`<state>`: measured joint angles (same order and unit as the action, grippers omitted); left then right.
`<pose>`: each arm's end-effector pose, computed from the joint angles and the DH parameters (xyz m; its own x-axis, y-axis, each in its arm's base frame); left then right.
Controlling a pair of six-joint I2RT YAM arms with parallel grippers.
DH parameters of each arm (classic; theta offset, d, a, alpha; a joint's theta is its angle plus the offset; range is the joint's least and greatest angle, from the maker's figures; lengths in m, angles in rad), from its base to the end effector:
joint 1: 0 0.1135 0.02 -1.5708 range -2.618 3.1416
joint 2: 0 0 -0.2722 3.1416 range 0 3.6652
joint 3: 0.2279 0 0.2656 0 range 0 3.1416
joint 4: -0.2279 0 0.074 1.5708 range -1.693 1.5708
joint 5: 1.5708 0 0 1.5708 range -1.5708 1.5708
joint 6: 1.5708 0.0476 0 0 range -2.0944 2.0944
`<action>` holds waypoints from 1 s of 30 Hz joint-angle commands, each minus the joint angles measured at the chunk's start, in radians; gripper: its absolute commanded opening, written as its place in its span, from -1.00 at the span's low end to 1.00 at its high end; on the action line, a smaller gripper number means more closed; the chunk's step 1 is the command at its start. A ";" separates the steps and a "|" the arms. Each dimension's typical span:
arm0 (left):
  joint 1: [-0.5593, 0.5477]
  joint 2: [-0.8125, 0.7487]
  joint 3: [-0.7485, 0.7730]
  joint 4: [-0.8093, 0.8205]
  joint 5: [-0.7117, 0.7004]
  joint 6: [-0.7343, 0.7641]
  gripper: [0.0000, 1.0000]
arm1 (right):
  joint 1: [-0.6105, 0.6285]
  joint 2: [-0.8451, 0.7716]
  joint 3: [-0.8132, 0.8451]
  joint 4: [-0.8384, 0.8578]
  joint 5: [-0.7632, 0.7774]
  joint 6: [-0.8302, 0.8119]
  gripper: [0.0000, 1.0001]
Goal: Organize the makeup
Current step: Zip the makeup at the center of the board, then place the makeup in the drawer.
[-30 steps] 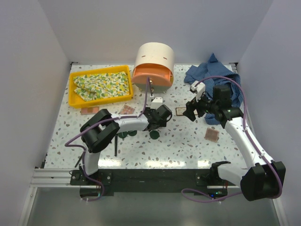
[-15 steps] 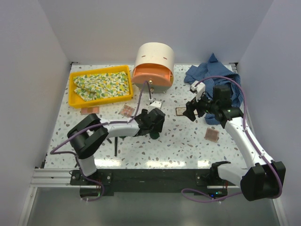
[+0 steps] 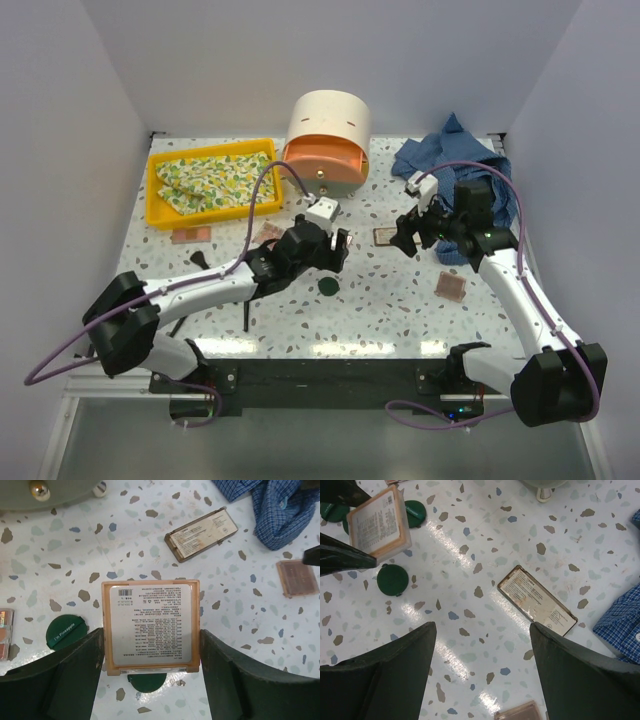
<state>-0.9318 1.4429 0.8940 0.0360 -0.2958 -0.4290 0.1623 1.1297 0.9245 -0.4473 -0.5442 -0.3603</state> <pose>0.2148 -0.2658 0.2410 -0.5225 0.0361 -0.8519 0.4388 0.8680 -0.2324 0.2531 0.0664 0.2960 -0.3689 -0.3660 -0.8544 -0.7205 0.6933 0.0140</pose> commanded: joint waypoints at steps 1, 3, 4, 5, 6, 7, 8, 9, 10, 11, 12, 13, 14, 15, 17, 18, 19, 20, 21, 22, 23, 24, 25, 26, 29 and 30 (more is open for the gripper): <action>0.001 -0.105 0.002 0.065 0.040 0.079 -0.59 | -0.004 -0.025 -0.003 0.028 -0.033 -0.012 0.59; 0.008 -0.130 0.009 0.058 0.055 0.091 -0.59 | -0.006 -0.025 -0.003 0.029 -0.034 -0.012 0.59; 0.016 -0.151 0.017 0.056 0.067 0.098 -0.59 | -0.004 -0.027 -0.003 0.029 -0.034 -0.012 0.59; 0.019 -0.163 0.022 0.058 0.075 0.102 -0.59 | -0.006 -0.025 -0.003 0.029 -0.033 -0.012 0.59; 0.024 -0.173 0.029 0.056 0.081 0.105 -0.59 | -0.004 -0.027 -0.003 0.029 -0.034 -0.012 0.59; 0.034 -0.189 0.036 0.056 0.089 0.110 -0.59 | -0.004 -0.027 -0.003 0.029 -0.036 -0.012 0.59; 0.039 -0.197 0.042 0.053 0.099 0.113 -0.59 | -0.004 -0.025 -0.003 0.029 -0.036 -0.012 0.59; 0.042 -0.203 0.061 0.042 0.103 0.116 -0.59 | -0.006 -0.025 -0.003 0.029 -0.036 -0.012 0.59; 0.050 -0.208 0.072 0.036 0.104 0.127 -0.59 | -0.006 -0.027 -0.003 0.029 -0.036 -0.012 0.59; 0.050 -0.210 0.083 0.028 0.106 0.131 -0.59 | -0.006 -0.027 -0.003 0.030 -0.036 -0.012 0.59; 0.053 -0.210 0.104 0.019 0.106 0.139 -0.59 | -0.006 -0.025 -0.003 0.029 -0.036 -0.012 0.60; 0.059 -0.211 0.115 0.015 0.106 0.148 -0.59 | -0.007 -0.025 -0.003 0.030 -0.036 -0.011 0.59; 0.063 -0.211 0.126 0.010 0.106 0.153 -0.59 | -0.007 -0.027 -0.003 0.029 -0.036 -0.012 0.59; 0.067 -0.210 0.144 0.005 0.107 0.157 -0.59 | -0.006 -0.025 -0.003 0.029 -0.034 -0.012 0.59; 0.077 -0.210 0.161 0.004 0.109 0.168 -0.60 | -0.006 -0.025 -0.003 0.029 -0.036 -0.012 0.59; 0.082 -0.210 0.180 0.001 0.109 0.173 -0.60 | -0.007 -0.025 -0.003 0.029 -0.034 -0.012 0.60; 0.090 -0.205 0.189 -0.001 0.109 0.182 -0.60 | -0.006 -0.027 -0.003 0.029 -0.036 -0.012 0.59; 0.094 -0.203 0.200 -0.004 0.110 0.185 -0.60 | -0.007 -0.025 -0.003 0.027 -0.036 -0.012 0.60; 0.097 -0.200 0.219 -0.007 0.112 0.188 -0.60 | -0.006 -0.025 -0.003 0.027 -0.036 -0.012 0.60; 0.106 -0.193 0.229 -0.008 0.115 0.196 -0.60 | -0.006 -0.027 -0.003 0.027 -0.036 -0.012 0.60; 0.111 -0.187 0.238 -0.008 0.119 0.202 -0.60 | -0.006 -0.027 -0.003 0.027 -0.036 -0.012 0.60; 0.114 -0.181 0.258 -0.015 0.122 0.206 -0.60 | -0.006 -0.027 -0.003 0.027 -0.036 -0.012 0.60; 0.125 -0.168 0.269 -0.018 0.122 0.217 -0.60 | -0.006 -0.027 -0.003 0.027 -0.037 -0.012 0.60; 0.132 -0.161 0.279 -0.021 0.132 0.220 -0.60 | -0.007 -0.027 -0.003 0.027 -0.037 -0.012 0.60; 0.166 -0.138 0.313 -0.025 0.167 0.223 -0.61 | -0.007 -0.030 -0.003 0.028 -0.039 -0.012 0.60; 0.175 -0.133 0.327 -0.024 0.176 0.223 -0.61 | -0.007 -0.028 -0.003 0.027 -0.039 -0.012 0.60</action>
<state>-0.7925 1.2888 1.1534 -0.0006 -0.1658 -0.2401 0.1612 1.1297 0.9245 -0.4473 -0.5499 -0.3603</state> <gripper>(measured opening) 0.760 0.797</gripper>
